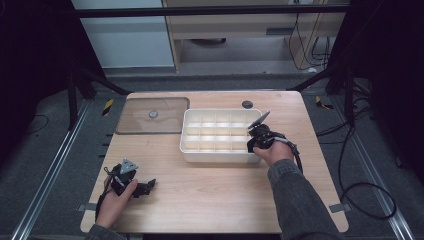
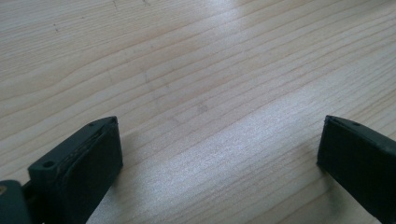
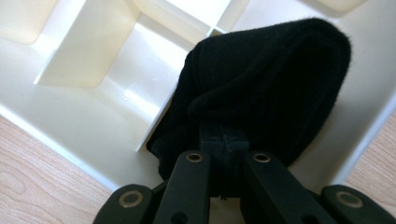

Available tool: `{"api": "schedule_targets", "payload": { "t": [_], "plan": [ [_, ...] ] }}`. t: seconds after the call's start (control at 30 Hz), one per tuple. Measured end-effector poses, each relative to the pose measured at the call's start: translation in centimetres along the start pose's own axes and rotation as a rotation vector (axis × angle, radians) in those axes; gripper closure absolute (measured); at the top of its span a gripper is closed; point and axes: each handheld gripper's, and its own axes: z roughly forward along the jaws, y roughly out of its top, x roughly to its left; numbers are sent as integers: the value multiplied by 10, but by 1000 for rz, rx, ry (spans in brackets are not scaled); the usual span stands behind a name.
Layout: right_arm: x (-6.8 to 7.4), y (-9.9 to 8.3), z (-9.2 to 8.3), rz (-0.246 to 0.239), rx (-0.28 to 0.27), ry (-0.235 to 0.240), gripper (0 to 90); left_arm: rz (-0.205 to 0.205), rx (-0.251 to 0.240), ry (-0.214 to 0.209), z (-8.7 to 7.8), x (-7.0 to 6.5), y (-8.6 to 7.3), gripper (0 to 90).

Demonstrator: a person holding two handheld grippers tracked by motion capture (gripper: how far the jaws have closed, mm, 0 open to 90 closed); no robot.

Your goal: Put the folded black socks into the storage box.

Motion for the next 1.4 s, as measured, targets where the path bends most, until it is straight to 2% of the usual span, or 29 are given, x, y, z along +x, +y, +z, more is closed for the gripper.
{"api": "schedule_targets", "payload": {
  "t": [0.3, 0.43, 0.6, 0.77, 1.0, 1.23, 1.4],
  "plan": [
    [1, -1, -6, 12, -14, 0, 900, 4, 1, -3, 0, 0, 0, 0],
    [3, -1, -10, -6, -18, -19, 900, 7, 2, -5, 0, 0, 0, 0],
    [3, -2, -20, -13, -51, -42, 900, 6, 1, -7, 0, 0, 1, 0],
    [-1, -7, -41, -2, -132, -40, 900, 8, 0, -7, 1, 0, 1, 0],
    [-3, -15, -65, -4, -245, -5, 900, 8, 1, -6, 1, 0, 1, 0],
    [-8, -21, -79, 6, -341, 9, 900, 6, 1, -4, 1, -1, 1, 0],
    [-10, -30, -83, 3, -375, 26, 900, 7, 3, -4, 1, -1, 1, 0]
  ]
}}
